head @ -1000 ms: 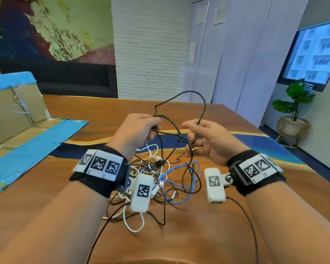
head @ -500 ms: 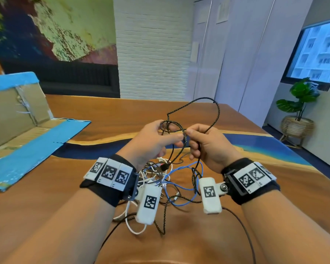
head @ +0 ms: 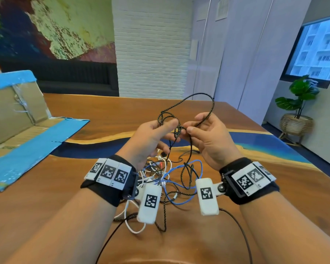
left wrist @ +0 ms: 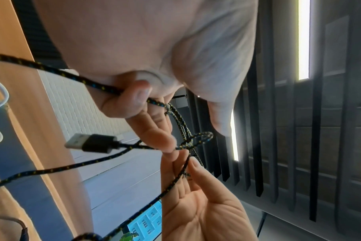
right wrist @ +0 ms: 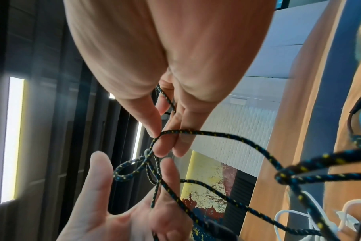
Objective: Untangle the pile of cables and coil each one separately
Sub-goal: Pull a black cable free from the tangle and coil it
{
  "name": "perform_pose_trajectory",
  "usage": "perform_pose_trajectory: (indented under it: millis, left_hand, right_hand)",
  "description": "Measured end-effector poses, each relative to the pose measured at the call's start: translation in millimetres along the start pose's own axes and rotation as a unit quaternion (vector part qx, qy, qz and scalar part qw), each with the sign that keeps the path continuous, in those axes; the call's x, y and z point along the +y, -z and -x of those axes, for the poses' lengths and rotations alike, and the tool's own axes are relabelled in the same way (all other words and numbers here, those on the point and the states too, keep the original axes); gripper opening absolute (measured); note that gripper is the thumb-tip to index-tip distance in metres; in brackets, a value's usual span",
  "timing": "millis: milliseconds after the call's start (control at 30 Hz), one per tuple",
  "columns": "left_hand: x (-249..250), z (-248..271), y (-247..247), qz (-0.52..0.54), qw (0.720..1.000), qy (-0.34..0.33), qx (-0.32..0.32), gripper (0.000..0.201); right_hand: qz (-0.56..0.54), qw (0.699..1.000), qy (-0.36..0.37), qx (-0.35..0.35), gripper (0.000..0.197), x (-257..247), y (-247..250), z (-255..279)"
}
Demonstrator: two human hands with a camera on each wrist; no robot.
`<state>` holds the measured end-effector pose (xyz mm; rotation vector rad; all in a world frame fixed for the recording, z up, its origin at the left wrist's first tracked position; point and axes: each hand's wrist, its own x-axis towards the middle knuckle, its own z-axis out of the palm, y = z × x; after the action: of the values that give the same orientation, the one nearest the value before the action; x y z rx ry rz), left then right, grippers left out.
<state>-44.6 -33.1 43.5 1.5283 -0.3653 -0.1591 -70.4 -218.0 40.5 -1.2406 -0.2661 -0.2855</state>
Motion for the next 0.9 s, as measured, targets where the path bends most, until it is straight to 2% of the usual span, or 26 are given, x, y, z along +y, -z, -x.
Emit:
perform_pose_trajectory:
  millis: [200,367,467,567,667,733,767,833,900]
  left_hand:
    - [-2.4,2.1,-2.3,-0.01,0.999,-0.016,0.034,0.023]
    - [-4.3,2.8,-3.2,-0.039,0.998,-0.03,0.036,0.011]
    - [-0.7,6.0,-8.3,-0.05,0.998,-0.044,0.021,0.02]
    - [4.3,8.8,-11.6,-0.049,0.997,-0.053,0.018,0.028]
    - [5.6,8.6,-11.1,-0.045,0.998,-0.04,0.019,0.014]
    - [4.0,9.1,-10.4,-0.053,0.998,-0.027,0.012,0.005]
    - [2.4,9.5,-9.9,-0.062,0.998,-0.022,0.01,0.004]
    - [-0.5,11.0,-8.6,-0.076,0.997,-0.011,0.012,0.006]
    - [-3.7,10.2,-5.6,-0.087,0.996,-0.008,0.027,0.007]
  right_hand:
    - [0.056,0.998,0.011,0.021,0.024,-0.2,-4.7,1.2]
    - [0.145,0.989,-0.002,-0.032,0.009,-7.0,-4.6,2.2]
    - [0.223,0.974,0.008,-0.05,0.013,-7.2,-6.2,3.6]
    - [0.253,0.965,0.028,-0.059,0.024,-5.9,-7.4,5.8]
    - [0.181,0.983,0.012,-0.038,0.048,-6.0,-7.5,7.7]
    - [0.075,0.996,-0.037,-0.036,0.074,-11.0,-7.1,7.5]
    - [0.023,0.997,-0.065,-0.04,0.08,-14.8,-5.9,6.8]
    - [-0.051,0.992,-0.105,-0.041,0.085,-23.7,-1.9,4.6]
    - [-0.081,0.989,-0.119,-0.027,0.088,-30.0,0.9,2.8]
